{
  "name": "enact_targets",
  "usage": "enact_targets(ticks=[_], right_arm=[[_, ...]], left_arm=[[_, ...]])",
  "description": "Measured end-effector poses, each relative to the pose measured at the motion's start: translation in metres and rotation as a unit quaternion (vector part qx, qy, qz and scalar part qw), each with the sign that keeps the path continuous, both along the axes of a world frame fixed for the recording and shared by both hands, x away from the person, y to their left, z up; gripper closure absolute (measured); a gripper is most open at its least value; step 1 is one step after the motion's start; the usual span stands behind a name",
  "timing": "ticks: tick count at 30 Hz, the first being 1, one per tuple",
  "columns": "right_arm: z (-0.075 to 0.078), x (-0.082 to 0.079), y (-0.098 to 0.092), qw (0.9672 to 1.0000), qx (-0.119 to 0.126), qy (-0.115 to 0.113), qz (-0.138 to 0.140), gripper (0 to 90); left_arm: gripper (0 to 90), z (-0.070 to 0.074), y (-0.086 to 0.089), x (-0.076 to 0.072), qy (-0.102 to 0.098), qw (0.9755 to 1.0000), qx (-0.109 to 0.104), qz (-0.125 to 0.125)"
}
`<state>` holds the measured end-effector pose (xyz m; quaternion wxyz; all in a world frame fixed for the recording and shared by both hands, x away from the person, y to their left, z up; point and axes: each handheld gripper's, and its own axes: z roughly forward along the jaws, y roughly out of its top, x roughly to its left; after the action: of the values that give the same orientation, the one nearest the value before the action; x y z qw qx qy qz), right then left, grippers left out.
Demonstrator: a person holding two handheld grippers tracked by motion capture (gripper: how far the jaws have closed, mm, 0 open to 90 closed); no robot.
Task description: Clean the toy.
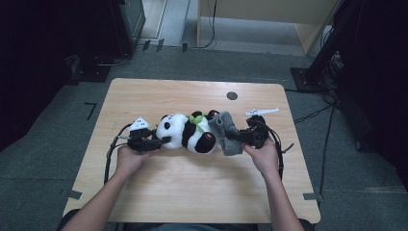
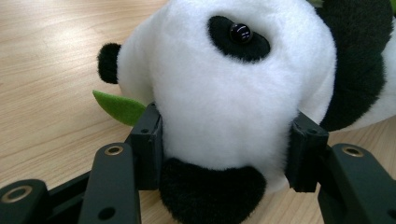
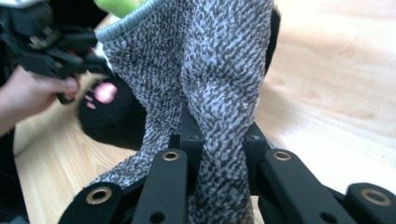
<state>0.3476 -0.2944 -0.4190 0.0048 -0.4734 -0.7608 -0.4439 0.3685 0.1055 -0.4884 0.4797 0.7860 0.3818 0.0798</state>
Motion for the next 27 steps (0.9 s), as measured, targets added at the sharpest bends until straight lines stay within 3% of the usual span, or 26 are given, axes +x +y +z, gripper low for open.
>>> enact_targets(ticks=[8, 9, 13, 18, 19, 20, 22, 23, 27], right_arm=[[0.036, -0.014, 0.005, 0.9985, 0.019, -0.051, 0.009, 78.2], [0.045, -0.017, 0.012, 0.9977, 0.023, -0.061, 0.016, 78.2], [0.053, -0.023, 0.027, 0.9962, 0.021, -0.076, 0.038, 78.1], [0.047, -0.022, 0.043, 0.9962, 0.006, -0.067, 0.056, 78.0], [0.038, -0.019, 0.049, 0.9963, -0.025, -0.058, 0.058, 78.0], [0.033, -0.018, 0.051, 0.9959, -0.038, -0.058, 0.058, 78.0], [0.028, -0.016, 0.05, 0.9961, -0.036, -0.054, 0.06, 78.0], [0.022, -0.013, 0.044, 0.9975, -0.015, -0.044, 0.054, 78.0], [0.013, -0.009, 0.029, 0.9987, -0.001, -0.032, 0.039, 78.3]], left_arm=[[42.9, 0.001, -0.001, -0.001, 0.002, 1.0, 0.001, 0.004], [42.9, 0.002, -0.002, -0.002, 0.005, 1.0, 0.001, 0.006], [42.9, 0.004, -0.003, -0.003, 0.012, 0.9999, 0.003, 0.012], [43.4, 0.007, -0.006, -0.005, 0.02, 0.9996, 0.003, 0.019], [43.7, 0.007, -0.006, -0.005, 0.021, 0.9996, 0.005, 0.016], [43.9, 0.007, -0.006, -0.006, 0.02, 0.9997, 0.007, 0.015], [44.0, 0.006, -0.006, -0.006, 0.019, 0.9997, 0.007, 0.014], [44.2, 0.006, -0.006, -0.006, 0.02, 0.9997, 0.006, 0.013], [44.2, 0.005, -0.005, -0.006, 0.018, 0.9998, 0.005, 0.01]])
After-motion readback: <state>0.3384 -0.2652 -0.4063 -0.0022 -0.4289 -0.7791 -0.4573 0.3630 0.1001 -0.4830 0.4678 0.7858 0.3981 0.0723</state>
